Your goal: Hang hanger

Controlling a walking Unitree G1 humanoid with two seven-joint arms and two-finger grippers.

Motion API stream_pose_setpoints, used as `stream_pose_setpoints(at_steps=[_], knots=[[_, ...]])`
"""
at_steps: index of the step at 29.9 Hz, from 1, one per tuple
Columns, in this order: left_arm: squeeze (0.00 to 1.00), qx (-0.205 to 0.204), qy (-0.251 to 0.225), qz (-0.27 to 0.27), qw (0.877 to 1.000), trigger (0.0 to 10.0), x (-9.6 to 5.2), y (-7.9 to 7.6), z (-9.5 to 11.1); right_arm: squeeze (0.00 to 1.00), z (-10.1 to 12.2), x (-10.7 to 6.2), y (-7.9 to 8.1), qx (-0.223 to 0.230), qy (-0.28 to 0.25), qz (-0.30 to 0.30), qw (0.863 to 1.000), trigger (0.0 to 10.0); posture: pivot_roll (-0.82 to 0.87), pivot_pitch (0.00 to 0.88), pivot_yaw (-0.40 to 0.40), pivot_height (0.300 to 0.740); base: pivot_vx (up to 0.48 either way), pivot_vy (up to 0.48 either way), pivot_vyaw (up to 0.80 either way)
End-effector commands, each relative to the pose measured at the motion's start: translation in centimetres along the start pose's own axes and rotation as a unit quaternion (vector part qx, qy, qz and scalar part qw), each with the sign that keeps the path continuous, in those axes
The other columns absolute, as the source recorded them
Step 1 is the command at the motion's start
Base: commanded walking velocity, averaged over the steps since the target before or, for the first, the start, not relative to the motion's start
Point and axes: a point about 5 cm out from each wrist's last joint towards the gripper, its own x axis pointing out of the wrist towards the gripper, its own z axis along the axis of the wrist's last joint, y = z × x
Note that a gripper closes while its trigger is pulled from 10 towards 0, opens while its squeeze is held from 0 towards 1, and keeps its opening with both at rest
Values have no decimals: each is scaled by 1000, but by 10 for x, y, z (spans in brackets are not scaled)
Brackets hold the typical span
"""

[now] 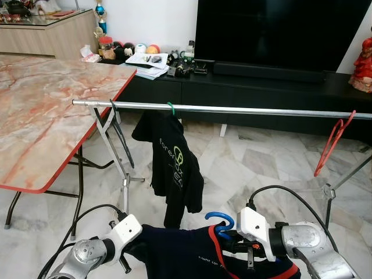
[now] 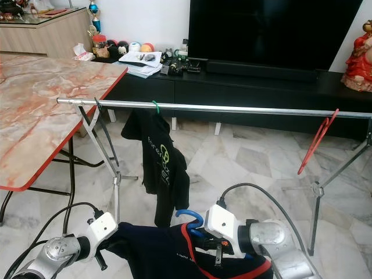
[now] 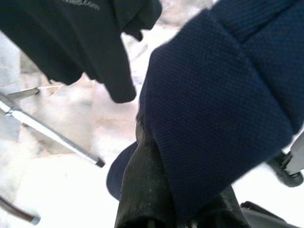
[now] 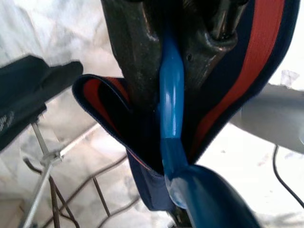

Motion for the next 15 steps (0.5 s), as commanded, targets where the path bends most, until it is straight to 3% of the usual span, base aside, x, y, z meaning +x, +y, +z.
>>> stream_pose_setpoints(at_steps=[1,5,7,9,10,11,13,14,15], knots=[[0,14,23,22,999,0,-5,9,-5,0,-4,-5,-3,-9,19,-13,1000,10000,132,35,-10,740,0,0,0],[0,-5,56,104,993,0,-15,24,-17,0,-14,-11,-2,-8,46,-15,999,10000,136,36,-12,740,0,0,0],[0,-29,91,174,980,0,-25,35,-29,0,-17,-15,-3,-3,48,-20,999,10000,136,36,-12,740,0,0,0],[0,-38,99,194,975,0,-27,38,-32,0,-17,-16,-3,-2,48,-22,999,10000,136,35,-10,740,0,0,0],[0,-69,115,254,958,0,-35,47,-38,0,-17,-19,-4,-1,47,-23,999,10000,136,35,-10,740,0,0,0],[0,-69,115,254,958,0,-35,47,-38,0,-17,-19,-4,-1,47,-23,999,10000,136,35,-10,740,0,0,0],[0,-98,135,299,940,0,-42,53,-45,0,-16,-22,-4,1,43,-22,999,10000,135,34,-10,740,0,0,0],[0,-98,135,299,940,0,-42,53,-45,0,-16,-22,-4,1,43,-22,999,10000,135,34,-10,740,0,0,0],[0,-114,155,313,930,0,-46,54,-51,0,-14,-26,-6,5,30,-26,999,10000,137,32,-11,740,0,0,0]])
